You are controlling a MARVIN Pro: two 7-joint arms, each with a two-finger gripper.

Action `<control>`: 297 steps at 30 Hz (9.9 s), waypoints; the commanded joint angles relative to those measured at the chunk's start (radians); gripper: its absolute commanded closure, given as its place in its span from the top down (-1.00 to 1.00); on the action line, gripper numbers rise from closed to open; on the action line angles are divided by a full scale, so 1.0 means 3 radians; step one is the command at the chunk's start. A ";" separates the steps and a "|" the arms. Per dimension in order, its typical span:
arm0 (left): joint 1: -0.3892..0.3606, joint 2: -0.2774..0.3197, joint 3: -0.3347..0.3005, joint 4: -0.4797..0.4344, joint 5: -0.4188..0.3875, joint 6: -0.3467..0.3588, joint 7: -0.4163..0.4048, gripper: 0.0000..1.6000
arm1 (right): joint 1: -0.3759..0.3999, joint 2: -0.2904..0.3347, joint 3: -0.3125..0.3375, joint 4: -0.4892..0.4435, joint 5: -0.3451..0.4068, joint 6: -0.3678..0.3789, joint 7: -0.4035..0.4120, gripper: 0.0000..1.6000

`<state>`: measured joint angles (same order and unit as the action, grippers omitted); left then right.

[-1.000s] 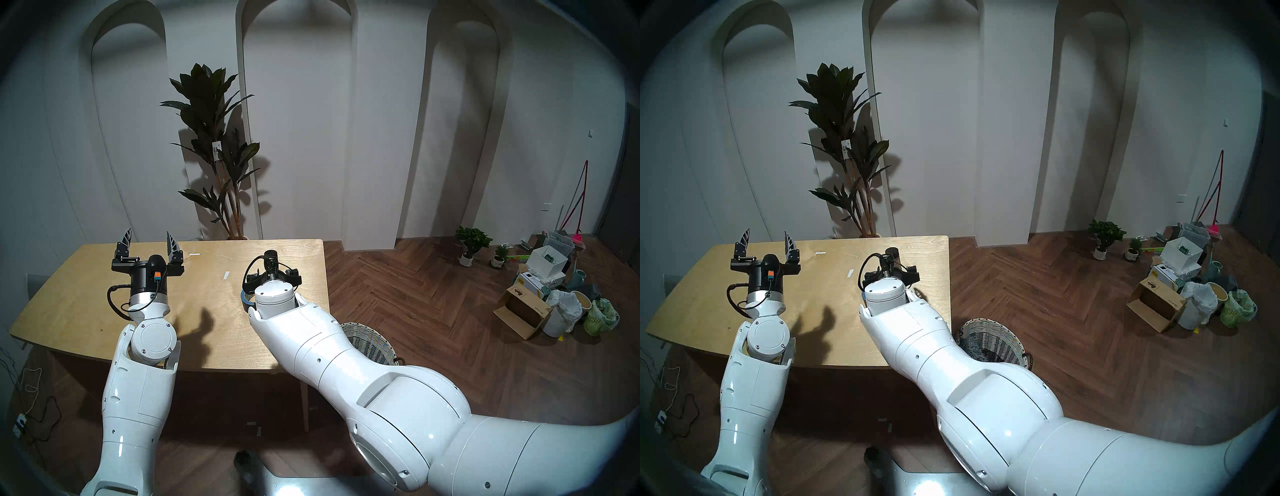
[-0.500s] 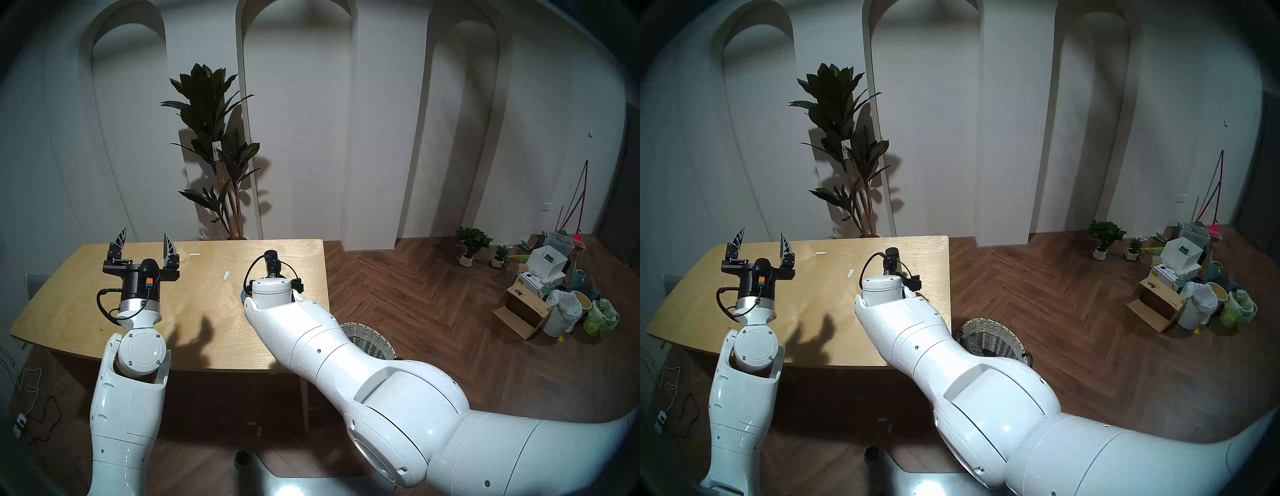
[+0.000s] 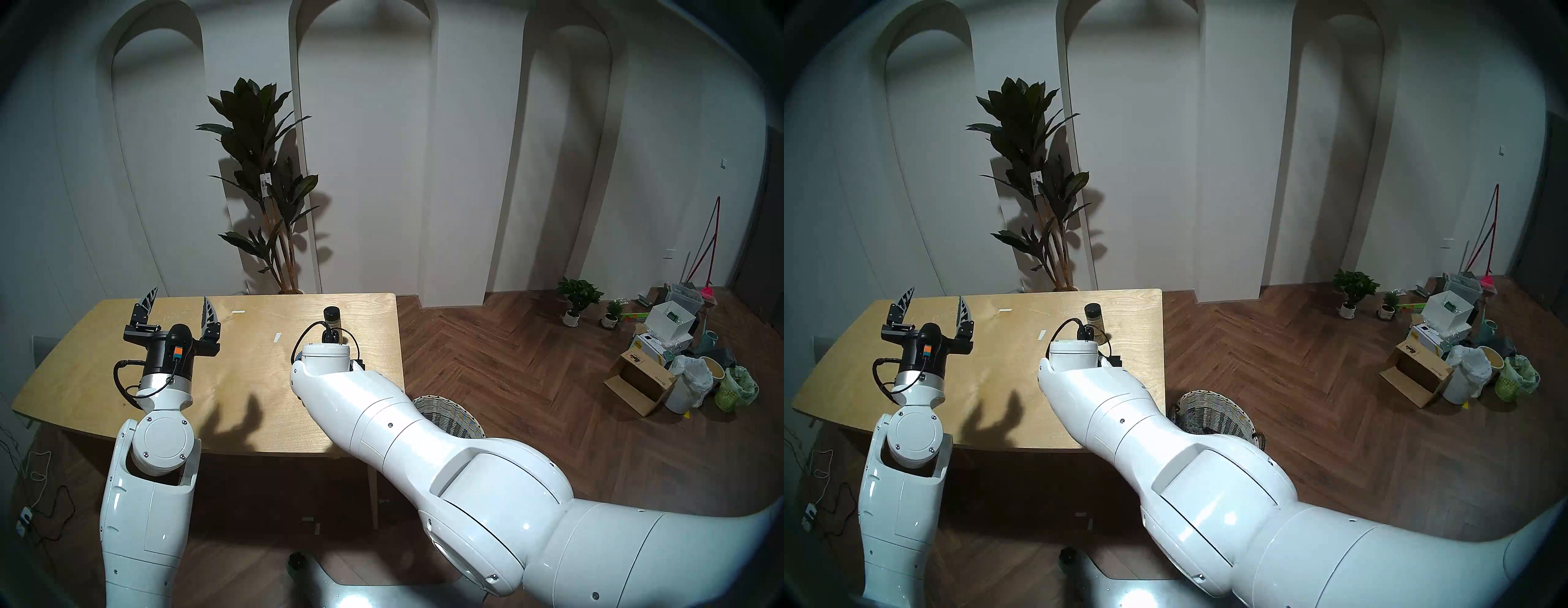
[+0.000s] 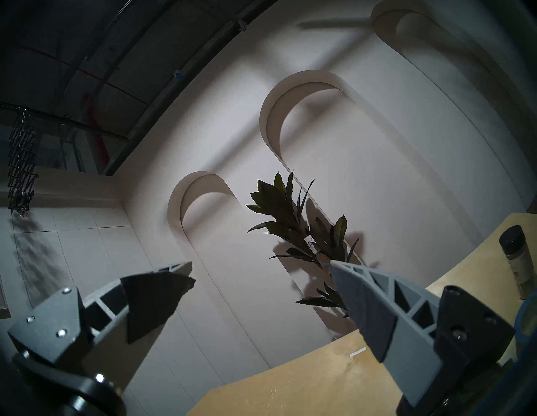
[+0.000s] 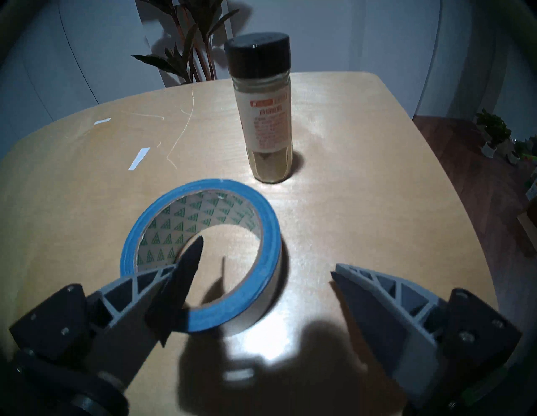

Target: Load the items into the basket from the rear

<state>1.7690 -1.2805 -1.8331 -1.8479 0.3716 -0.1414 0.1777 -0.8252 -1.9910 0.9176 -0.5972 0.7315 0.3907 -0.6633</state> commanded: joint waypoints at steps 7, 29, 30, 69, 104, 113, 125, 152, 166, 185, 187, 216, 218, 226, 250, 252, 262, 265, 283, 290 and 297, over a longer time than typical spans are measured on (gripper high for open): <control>0.0169 0.0020 -0.0067 -0.0310 -0.0128 0.0207 -0.0212 1.00 | 0.0083 -0.0054 -0.0116 -0.0104 0.0483 -0.0192 -0.0231 1.00; 0.0195 0.0051 -0.0050 -0.0424 -0.0297 0.0549 -0.0527 1.00 | 0.0386 -0.0054 -0.0073 0.0094 0.1029 -0.0587 -0.0472 1.00; 0.0194 0.0051 -0.0048 -0.0422 -0.0301 0.0563 -0.0537 1.00 | 0.0378 -0.0054 -0.0080 0.0109 0.1049 -0.0600 -0.0472 1.00; 0.0206 0.0075 -0.0112 -0.0376 -0.0466 0.0946 -0.0760 1.00 | 0.0371 -0.0054 -0.0551 0.0384 0.1428 -0.0991 -0.0330 0.91; 0.0042 0.0132 0.0069 -0.0411 -0.0505 0.1008 -0.0829 1.00 | 0.0632 -0.0054 -0.0619 0.0478 0.1864 -0.1281 -0.0323 -1.00; -0.0087 0.0130 0.0242 -0.0471 -0.0396 0.1073 -0.0794 1.00 | 0.0628 -0.0054 -0.0497 0.0491 0.2094 -0.1331 -0.0661 -1.00; -0.0138 0.0120 0.0403 -0.0560 -0.0306 0.1153 -0.0752 1.00 | 0.0576 0.0164 -0.0448 0.0046 0.2069 -0.1434 -0.1133 -1.00; -0.0511 0.0072 0.0849 -0.0309 -0.0215 0.1185 -0.0721 1.00 | 0.0337 0.1346 -0.0331 -0.0798 0.1659 -0.1426 -0.1364 -1.00; -0.0602 -0.0009 0.0989 -0.0184 -0.0128 0.1208 -0.0626 1.00 | 0.0302 0.1468 -0.0623 -0.0314 0.1515 -0.1604 -0.0560 -1.00; -0.0654 -0.0062 0.1087 -0.0130 -0.0057 0.1238 -0.0582 1.00 | 0.0542 0.1141 -0.0790 0.0883 0.1449 -0.1838 0.0258 -1.00; -0.0660 -0.0069 0.1095 -0.0120 -0.0049 0.1244 -0.0579 1.00 | 0.0559 0.1125 -0.0778 0.0977 0.1461 -0.1857 0.0308 -1.00; -0.1089 -0.0257 0.1112 0.0347 -0.0389 0.1197 -0.0783 1.00 | 0.0642 0.1309 -0.0526 0.1403 0.1610 -0.2271 0.0563 1.00; -0.1134 -0.0288 0.1073 0.0416 -0.0446 0.1168 -0.0788 1.00 | 0.0634 0.1390 -0.0591 0.1396 0.1539 -0.2342 0.0642 1.00; -0.1367 -0.0351 0.1068 0.0727 -0.0604 0.1116 -0.0866 1.00 | 0.0666 0.1699 -0.0813 0.1407 0.1302 -0.2709 0.0814 1.00; -0.1884 -0.0620 0.1061 0.1769 -0.1125 0.0828 -0.1230 1.00 | 0.0491 0.2349 -0.1059 0.1578 0.1005 -0.3747 0.0987 1.00; -0.1922 -0.0625 0.1052 0.1852 -0.1159 0.0789 -0.1260 1.00 | 0.0466 0.2365 -0.1071 0.1582 0.0991 -0.3842 0.1010 1.00; -0.2118 -0.0633 0.0962 0.2244 -0.1286 0.0630 -0.1346 1.00 | 0.0355 0.2426 -0.1108 0.1525 0.0943 -0.4280 0.1115 1.00; -0.2174 -0.0634 0.0937 0.2345 -0.1308 0.0584 -0.1358 1.00 | 0.0324 0.2434 -0.1119 0.1498 0.0929 -0.4396 0.1140 1.00; -0.2571 -0.0682 0.0882 0.3010 -0.1377 0.0379 -0.1407 1.00 | 0.0223 0.2528 -0.1151 0.1310 0.0857 -0.4502 0.1242 1.00; -0.2707 -0.0733 0.0924 0.3279 -0.1374 0.0305 -0.1421 1.00 | 0.0214 0.2593 -0.1136 0.1236 0.0840 -0.4502 0.1255 1.00; -0.2834 -0.0794 0.0995 0.3528 -0.1367 0.0248 -0.1419 1.00 | 0.0196 0.2665 -0.1102 0.1176 0.0820 -0.4502 0.1265 1.00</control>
<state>1.0047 -1.4989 -1.5484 -0.8203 -0.0461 -0.0370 -0.2514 -0.7730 -1.2209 0.5784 -0.2216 0.9780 -0.9482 -0.2813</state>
